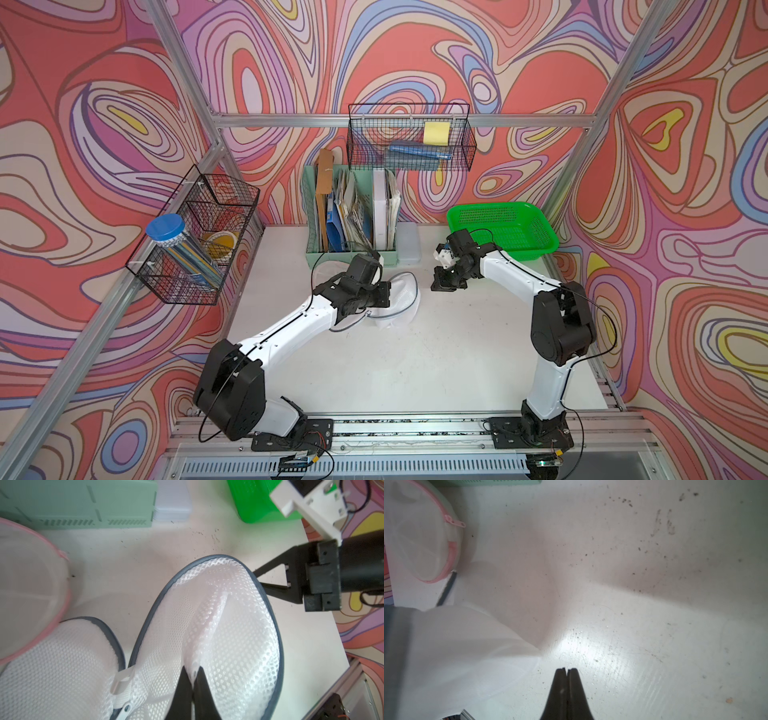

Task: Turn the laundry bag inside out
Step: Turn over the laundry bag at the center of the board.

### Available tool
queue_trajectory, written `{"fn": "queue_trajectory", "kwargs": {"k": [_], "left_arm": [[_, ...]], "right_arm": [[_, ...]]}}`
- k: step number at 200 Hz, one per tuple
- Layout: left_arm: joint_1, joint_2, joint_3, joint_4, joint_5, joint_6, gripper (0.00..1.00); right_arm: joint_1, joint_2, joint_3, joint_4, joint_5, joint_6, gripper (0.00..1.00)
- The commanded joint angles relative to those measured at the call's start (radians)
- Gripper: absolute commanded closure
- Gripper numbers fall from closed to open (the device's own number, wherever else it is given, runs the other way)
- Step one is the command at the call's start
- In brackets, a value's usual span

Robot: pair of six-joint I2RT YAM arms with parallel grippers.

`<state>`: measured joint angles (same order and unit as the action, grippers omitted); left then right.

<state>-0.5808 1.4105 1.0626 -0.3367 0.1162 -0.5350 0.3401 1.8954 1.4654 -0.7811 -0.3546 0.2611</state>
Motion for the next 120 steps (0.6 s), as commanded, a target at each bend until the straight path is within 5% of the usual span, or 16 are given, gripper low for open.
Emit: {"fn": "queue_trajectory", "kwargs": {"k": [1, 27, 52, 120], "left_arm": [[0.009, -0.027, -0.031, 0.065, -0.039, -0.014, 1.0], [0.006, 0.014, -0.003, 0.09, 0.084, 0.009, 1.0], [0.0, 0.025, 0.003, 0.079, 0.12, 0.046, 1.0], [-0.044, 0.014, -0.016, 0.046, 0.088, 0.105, 1.0]], "right_arm": [[-0.009, -0.066, -0.057, 0.073, -0.007, 0.077, 1.0], [-0.007, -0.101, -0.074, 0.144, -0.072, 0.095, 1.0], [-0.008, -0.117, -0.005, 0.148, -0.069, 0.071, 0.71], [0.009, 0.012, 0.201, 0.056, -0.234, 0.049, 0.63]]}}
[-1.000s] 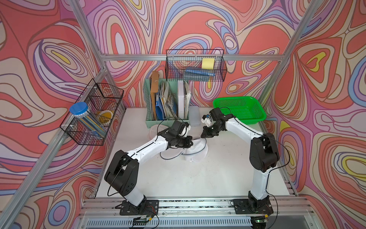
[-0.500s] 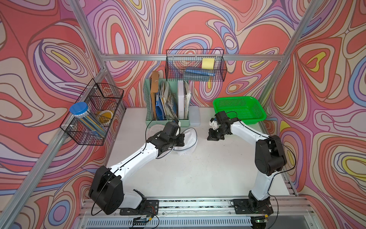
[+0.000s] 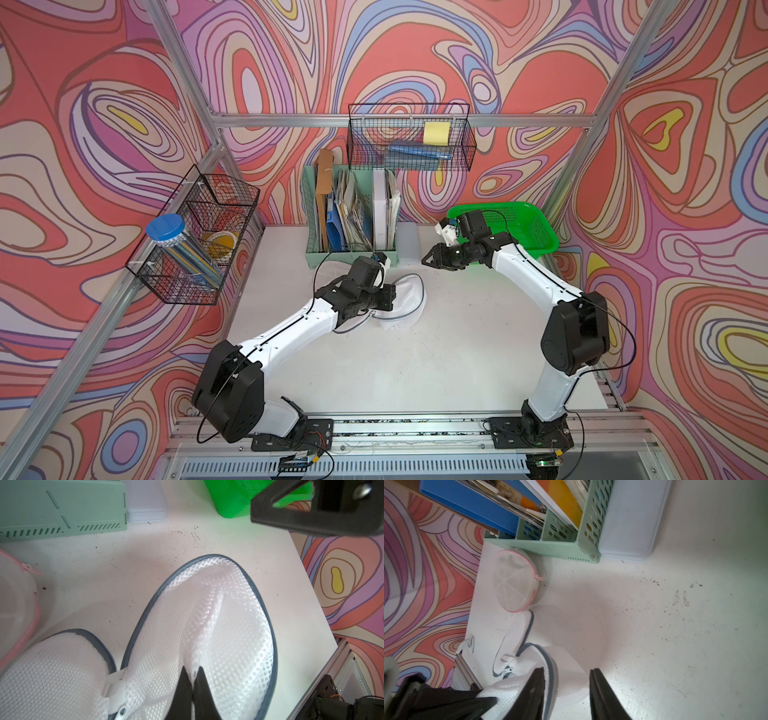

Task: Turn the laundry bag inside out
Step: Turn over the laundry bag at the center of the board.

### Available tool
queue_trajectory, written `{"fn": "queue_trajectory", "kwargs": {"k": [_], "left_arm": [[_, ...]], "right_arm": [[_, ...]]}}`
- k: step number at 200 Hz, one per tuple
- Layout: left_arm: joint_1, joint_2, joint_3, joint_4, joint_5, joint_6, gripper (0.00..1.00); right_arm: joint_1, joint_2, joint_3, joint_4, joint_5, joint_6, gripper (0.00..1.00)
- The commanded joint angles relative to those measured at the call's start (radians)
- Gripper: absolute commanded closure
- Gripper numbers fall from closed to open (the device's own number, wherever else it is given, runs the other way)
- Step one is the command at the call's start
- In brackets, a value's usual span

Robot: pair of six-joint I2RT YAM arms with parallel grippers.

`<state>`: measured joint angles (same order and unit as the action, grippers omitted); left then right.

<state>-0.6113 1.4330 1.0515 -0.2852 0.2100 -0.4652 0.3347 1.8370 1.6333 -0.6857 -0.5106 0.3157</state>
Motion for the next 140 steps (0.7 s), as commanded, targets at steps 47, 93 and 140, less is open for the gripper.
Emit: {"fn": "queue_trajectory", "kwargs": {"k": [47, 93, 140], "left_arm": [[-0.019, -0.009, -0.003, -0.009, -0.029, 0.031, 1.0], [-0.021, -0.003, -0.001, -0.003, -0.039, 0.016, 1.0], [-0.024, 0.004, 0.007, -0.014, -0.057, 0.014, 1.0]], "right_arm": [[0.028, 0.133, 0.077, -0.106, -0.121, -0.016, 0.67], [0.032, 0.117, 0.031, -0.11, -0.158, 0.001, 0.77], [0.032, 0.082, -0.003, -0.084, -0.183, 0.031, 1.0]]}}
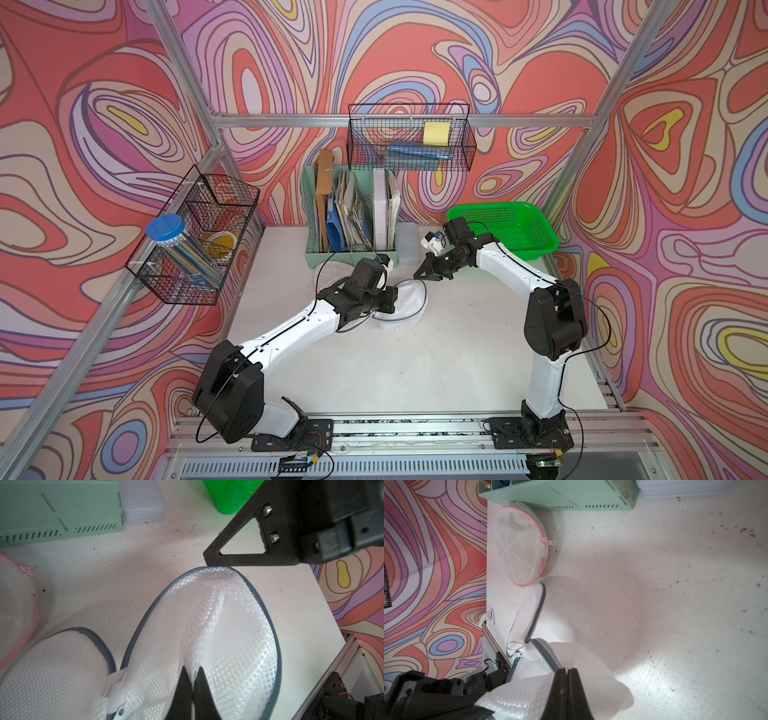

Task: Turn the laundry bag inside out
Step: Turn over the laundry bag at the center of the board.

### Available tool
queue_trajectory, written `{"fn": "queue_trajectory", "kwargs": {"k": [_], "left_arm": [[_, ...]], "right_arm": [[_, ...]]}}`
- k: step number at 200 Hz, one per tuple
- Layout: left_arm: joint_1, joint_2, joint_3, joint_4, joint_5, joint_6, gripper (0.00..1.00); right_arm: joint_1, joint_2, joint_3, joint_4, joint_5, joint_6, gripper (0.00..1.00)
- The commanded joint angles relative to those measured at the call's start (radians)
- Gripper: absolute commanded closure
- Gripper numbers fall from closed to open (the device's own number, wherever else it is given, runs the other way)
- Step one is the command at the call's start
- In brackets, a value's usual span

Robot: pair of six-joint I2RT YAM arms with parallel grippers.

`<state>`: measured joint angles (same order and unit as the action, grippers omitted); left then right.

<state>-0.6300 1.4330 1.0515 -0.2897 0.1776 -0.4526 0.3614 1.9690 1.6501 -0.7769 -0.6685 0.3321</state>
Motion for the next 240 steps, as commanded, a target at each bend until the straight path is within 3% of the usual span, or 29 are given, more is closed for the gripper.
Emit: {"fn": "queue_trajectory", "kwargs": {"k": [1, 40, 84, 122, 143, 174, 209, 240], "left_arm": [[-0.005, 0.004, 0.007, -0.01, -0.027, 0.001, 1.0], [-0.005, -0.018, 0.001, -0.024, -0.08, -0.001, 1.0], [-0.004, -0.086, -0.033, -0.03, -0.245, -0.036, 1.0], [-0.005, -0.083, -0.025, -0.02, -0.196, -0.028, 1.0], [-0.004, -0.05, 0.006, -0.061, -0.252, -0.077, 1.0], [-0.005, -0.01, 0.042, -0.069, -0.298, -0.188, 1.0], [-0.007, 0.033, 0.069, -0.063, -0.33, -0.246, 1.0], [-0.011, 0.04, 0.075, -0.055, -0.333, -0.258, 1.0]], "right_arm": [[0.005, -0.05, -0.02, 0.007, -0.025, 0.014, 1.0], [-0.001, -0.079, -0.034, 0.009, 0.047, 0.015, 1.0], [-0.021, -0.083, -0.085, 0.008, 0.099, 0.016, 1.0], [-0.021, -0.104, -0.116, 0.073, 0.065, 0.047, 1.0], [-0.018, -0.184, -0.195, 0.212, 0.064, 0.125, 0.7], [0.034, -0.317, -0.318, 0.362, 0.099, 0.238, 0.52], [0.16, -0.335, -0.362, 0.392, 0.131, 0.364, 0.48], [0.223, -0.299, -0.371, 0.396, 0.164, 0.436, 0.55]]}}
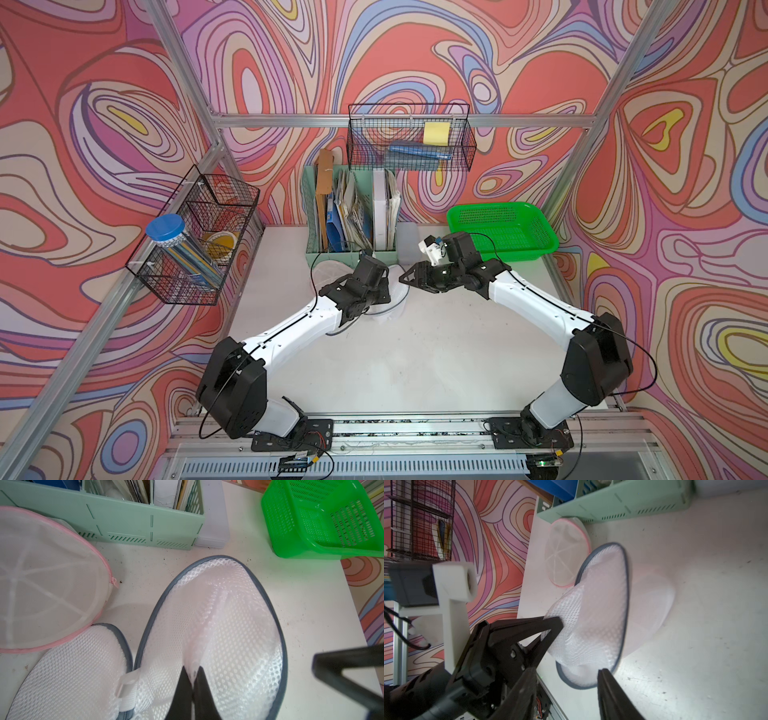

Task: Turn the laundry bag inside out
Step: Turn over the laundry bag at the center of the board.

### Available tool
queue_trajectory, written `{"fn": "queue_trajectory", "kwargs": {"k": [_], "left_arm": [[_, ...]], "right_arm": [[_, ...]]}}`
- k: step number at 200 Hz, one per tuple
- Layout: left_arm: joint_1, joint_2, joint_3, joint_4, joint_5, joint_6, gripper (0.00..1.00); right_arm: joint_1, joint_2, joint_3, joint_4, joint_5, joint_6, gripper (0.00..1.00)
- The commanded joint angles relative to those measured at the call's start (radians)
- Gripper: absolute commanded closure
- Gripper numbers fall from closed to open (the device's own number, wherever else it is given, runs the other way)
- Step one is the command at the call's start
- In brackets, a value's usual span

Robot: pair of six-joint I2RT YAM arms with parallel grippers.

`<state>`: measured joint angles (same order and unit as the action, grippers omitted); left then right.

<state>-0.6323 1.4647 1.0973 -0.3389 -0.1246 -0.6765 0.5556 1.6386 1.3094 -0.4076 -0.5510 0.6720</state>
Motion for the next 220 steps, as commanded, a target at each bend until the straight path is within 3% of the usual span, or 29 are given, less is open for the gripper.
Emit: {"fn": "queue_trajectory", "kwargs": {"k": [1, 37, 191, 202, 220], "left_arm": [[-0.008, 0.007, 0.029, -0.006, -0.03, -0.034, 1.0], [-0.015, -0.006, 0.024, -0.024, -0.064, -0.042, 1.0], [-0.018, 0.008, 0.039, -0.035, -0.094, -0.052, 1.0], [-0.018, 0.006, 0.041, -0.031, -0.092, -0.051, 1.0], [-0.019, 0.009, 0.046, -0.032, -0.09, -0.055, 1.0]], "right_arm": [[0.031, 0.033, -0.033, 0.029, 0.047, 0.099, 0.56], [0.034, 0.051, -0.027, -0.011, 0.066, 0.123, 0.61], [0.052, 0.122, -0.02, -0.019, 0.058, 0.19, 0.61], [0.054, 0.124, -0.024, -0.004, 0.053, 0.194, 0.65], [0.055, 0.123, -0.025, 0.015, 0.043, 0.201, 0.88]]}}
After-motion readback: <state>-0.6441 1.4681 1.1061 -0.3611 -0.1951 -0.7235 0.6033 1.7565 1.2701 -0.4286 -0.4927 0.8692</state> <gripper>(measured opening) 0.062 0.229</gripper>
